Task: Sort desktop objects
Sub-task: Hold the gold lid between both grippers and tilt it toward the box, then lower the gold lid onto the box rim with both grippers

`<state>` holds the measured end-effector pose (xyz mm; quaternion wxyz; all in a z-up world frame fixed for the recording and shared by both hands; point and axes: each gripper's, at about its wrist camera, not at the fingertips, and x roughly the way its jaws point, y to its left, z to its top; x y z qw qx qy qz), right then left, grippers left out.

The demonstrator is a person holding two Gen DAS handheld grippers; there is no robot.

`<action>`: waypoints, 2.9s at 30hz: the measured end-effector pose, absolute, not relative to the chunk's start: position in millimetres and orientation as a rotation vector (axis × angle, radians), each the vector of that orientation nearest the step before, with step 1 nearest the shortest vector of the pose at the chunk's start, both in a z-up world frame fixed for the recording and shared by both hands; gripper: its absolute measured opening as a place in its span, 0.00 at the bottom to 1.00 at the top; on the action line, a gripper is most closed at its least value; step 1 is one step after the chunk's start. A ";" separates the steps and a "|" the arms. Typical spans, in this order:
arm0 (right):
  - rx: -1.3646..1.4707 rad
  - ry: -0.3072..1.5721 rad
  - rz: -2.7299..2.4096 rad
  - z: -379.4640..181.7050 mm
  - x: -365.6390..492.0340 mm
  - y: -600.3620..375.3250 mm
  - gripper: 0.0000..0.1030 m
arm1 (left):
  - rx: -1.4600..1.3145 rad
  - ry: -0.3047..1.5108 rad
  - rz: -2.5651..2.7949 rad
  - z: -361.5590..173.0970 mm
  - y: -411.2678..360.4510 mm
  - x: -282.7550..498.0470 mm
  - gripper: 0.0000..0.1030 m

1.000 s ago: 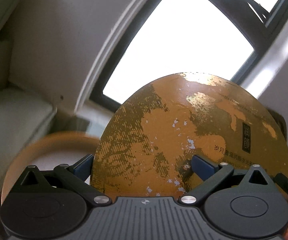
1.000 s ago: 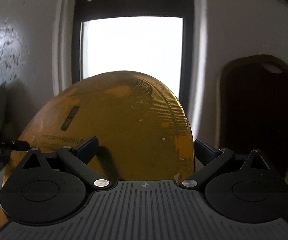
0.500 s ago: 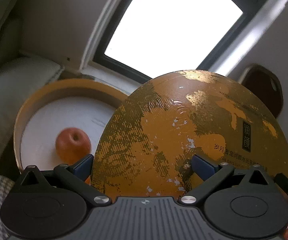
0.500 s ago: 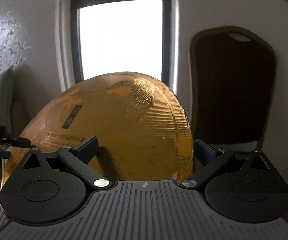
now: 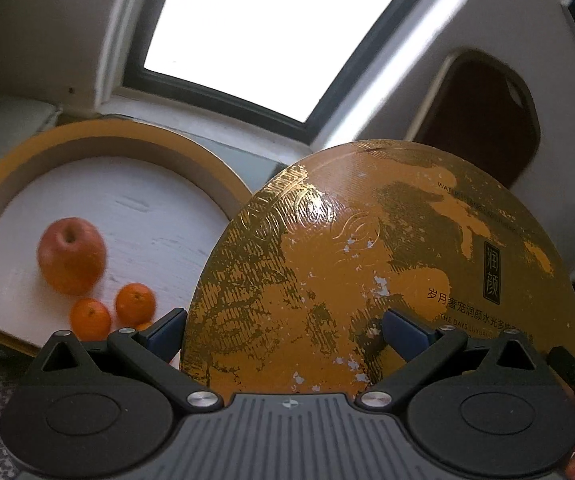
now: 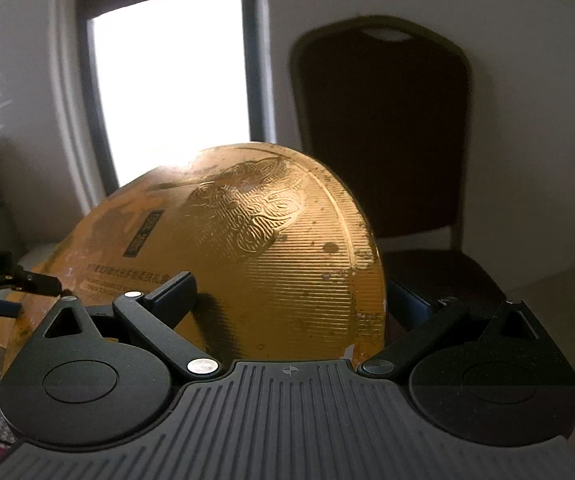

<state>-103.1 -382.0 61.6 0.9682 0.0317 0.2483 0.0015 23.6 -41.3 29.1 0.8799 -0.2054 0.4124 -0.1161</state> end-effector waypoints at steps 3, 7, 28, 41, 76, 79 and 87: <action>0.078 0.518 -0.023 55.7 -107.9 -395.4 0.98 | -0.424 0.881 -0.256 26.6 -54.8 25.2 0.98; 0.077 0.539 -0.041 52.4 -112.0 -409.1 0.97 | -0.428 0.905 -0.261 20.8 -66.3 22.8 0.98; 0.036 0.620 -0.018 57.8 -87.3 -409.3 0.97 | -0.483 0.969 -0.231 3.4 -59.9 15.8 0.98; 0.008 0.636 -0.028 62.4 -69.3 -387.7 0.97 | -0.514 0.980 -0.241 -3.5 -46.8 25.9 0.98; 0.159 0.555 0.372 22.8 95.6 -189.5 0.98 | -0.390 0.791 0.135 48.7 143.6 60.0 0.97; 0.181 0.583 0.392 12.2 111.2 -182.8 0.98 | -0.367 0.785 0.149 44.9 147.8 67.7 0.97; 0.185 0.636 0.411 -1.0 142.1 -171.8 0.98 | -0.369 0.811 0.184 23.6 161.8 89.0 0.97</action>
